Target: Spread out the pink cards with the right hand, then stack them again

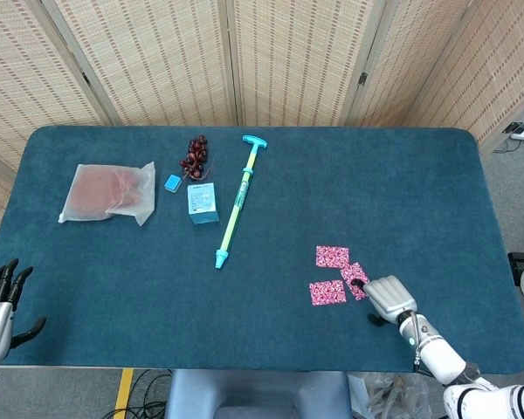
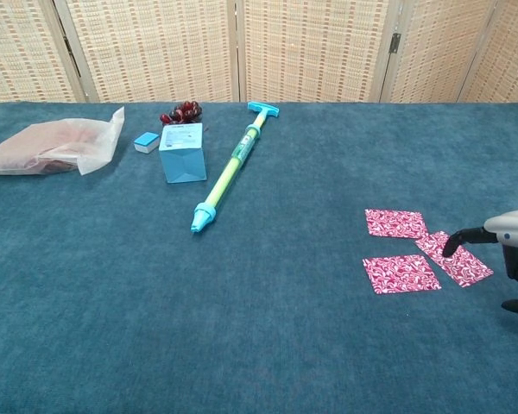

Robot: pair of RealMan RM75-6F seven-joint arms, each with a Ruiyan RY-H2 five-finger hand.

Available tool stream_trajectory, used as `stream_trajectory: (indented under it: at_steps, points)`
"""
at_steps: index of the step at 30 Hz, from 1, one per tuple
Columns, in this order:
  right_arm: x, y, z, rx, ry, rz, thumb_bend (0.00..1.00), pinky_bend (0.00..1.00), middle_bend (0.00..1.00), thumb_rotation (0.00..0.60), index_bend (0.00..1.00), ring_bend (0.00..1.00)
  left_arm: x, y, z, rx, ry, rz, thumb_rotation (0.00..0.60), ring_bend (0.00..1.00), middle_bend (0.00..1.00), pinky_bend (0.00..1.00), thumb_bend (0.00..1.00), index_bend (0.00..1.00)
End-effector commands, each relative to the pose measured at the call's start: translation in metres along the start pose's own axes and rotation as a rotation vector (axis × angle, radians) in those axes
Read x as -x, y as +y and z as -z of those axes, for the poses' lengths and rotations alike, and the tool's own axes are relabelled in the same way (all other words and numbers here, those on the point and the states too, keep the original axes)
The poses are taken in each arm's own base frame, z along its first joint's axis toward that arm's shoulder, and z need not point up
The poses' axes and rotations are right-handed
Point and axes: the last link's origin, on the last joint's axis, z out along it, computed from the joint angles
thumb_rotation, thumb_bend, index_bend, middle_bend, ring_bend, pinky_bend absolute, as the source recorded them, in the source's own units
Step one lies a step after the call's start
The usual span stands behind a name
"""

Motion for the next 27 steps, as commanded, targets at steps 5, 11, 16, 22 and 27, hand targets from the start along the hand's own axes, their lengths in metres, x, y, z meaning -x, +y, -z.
stream_trajectory:
  at_steps: [5, 11, 16, 22, 27]
  points:
    - [0.009, -0.001, 0.004, -0.011, -0.023, 0.001, 0.37, 1.00, 1.00, 0.600, 0.16, 1.00, 0.000, 0.000, 0.002, -0.003, -0.001, 0.001, 0.600, 0.05, 0.03, 0.13, 0.26, 0.14]
    - [0.013, 0.006, 0.008, 0.012, -0.036, 0.006, 0.37, 1.00, 1.00, 0.600, 0.16, 1.00, -0.001, 0.001, 0.001, 0.001, 0.002, 0.002, 0.600, 0.05, 0.03, 0.13, 0.26, 0.14]
    - [0.016, 0.016, 0.015, 0.048, -0.042, 0.002, 0.37, 1.00, 1.00, 0.600, 0.16, 1.00, -0.001, 0.002, 0.000, 0.005, 0.002, 0.001, 0.600, 0.05, 0.03, 0.13, 0.26, 0.14]
    - [0.017, 0.032, 0.023, 0.101, -0.039, -0.006, 0.37, 1.00, 1.00, 0.600, 0.16, 1.00, 0.000, 0.004, -0.001, 0.013, 0.000, 0.001, 0.600, 0.05, 0.03, 0.13, 0.26, 0.14]
    - [0.012, 0.045, 0.025, 0.147, -0.016, -0.015, 0.37, 1.00, 1.00, 0.600, 0.16, 1.00, 0.001, 0.005, -0.001, 0.013, -0.004, -0.002, 0.600, 0.05, 0.03, 0.13, 0.26, 0.14]
